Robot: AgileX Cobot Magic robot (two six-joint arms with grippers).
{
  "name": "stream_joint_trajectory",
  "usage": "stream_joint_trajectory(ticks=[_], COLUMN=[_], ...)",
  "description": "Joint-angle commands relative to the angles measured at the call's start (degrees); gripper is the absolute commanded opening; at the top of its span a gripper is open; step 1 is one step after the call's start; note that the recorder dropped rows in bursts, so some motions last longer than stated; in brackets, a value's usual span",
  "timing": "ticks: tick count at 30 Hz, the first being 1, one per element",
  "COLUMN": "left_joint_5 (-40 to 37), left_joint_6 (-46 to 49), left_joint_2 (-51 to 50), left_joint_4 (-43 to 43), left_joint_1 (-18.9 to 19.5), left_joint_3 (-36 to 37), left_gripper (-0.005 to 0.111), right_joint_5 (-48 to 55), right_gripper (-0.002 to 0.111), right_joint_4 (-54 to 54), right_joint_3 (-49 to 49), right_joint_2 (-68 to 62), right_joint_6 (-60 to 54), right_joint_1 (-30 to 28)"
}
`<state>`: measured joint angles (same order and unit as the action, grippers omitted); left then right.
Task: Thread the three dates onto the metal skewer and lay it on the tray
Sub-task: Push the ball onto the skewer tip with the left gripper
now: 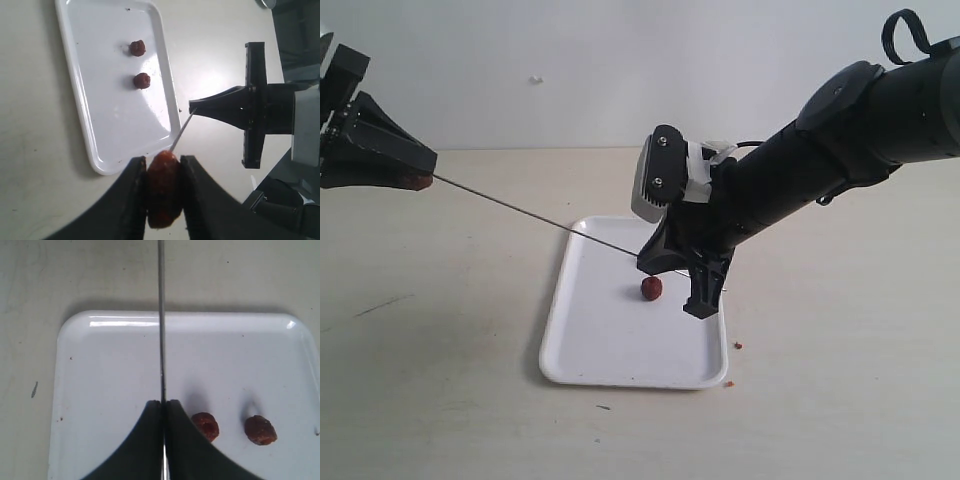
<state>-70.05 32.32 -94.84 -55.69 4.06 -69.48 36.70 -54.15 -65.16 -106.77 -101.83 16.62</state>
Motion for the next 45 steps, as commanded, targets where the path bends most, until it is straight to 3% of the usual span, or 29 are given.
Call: stream_joint_trajectory(ticks=[1,34,45], left_joint_5=[0.08,1.77,4.43], left_joint_6=[0.31,1.49,1.49], left_joint_2=[0.21,0.21,0.17], left_joint_4=[1.69,-1.05,0.23], left_joint_1=[-0.04,-0.16,-4.66], left_joint_3=[-0.52,-0.52,-0.52], left_gripper=[0.025,0.025,0.025], right_joint_5=[0.62,1.35,1.24], right_gripper=[0.0,0.0,0.0], right_joint_4=[0.37,0.18,0.17], right_joint_3=[0.16,0.16,0.16], right_joint_2=[0.14,0.14,0.14], right_joint_6=[0.04,-0.55,-0.54], right_joint_1=[0.09,0.09,0.09])
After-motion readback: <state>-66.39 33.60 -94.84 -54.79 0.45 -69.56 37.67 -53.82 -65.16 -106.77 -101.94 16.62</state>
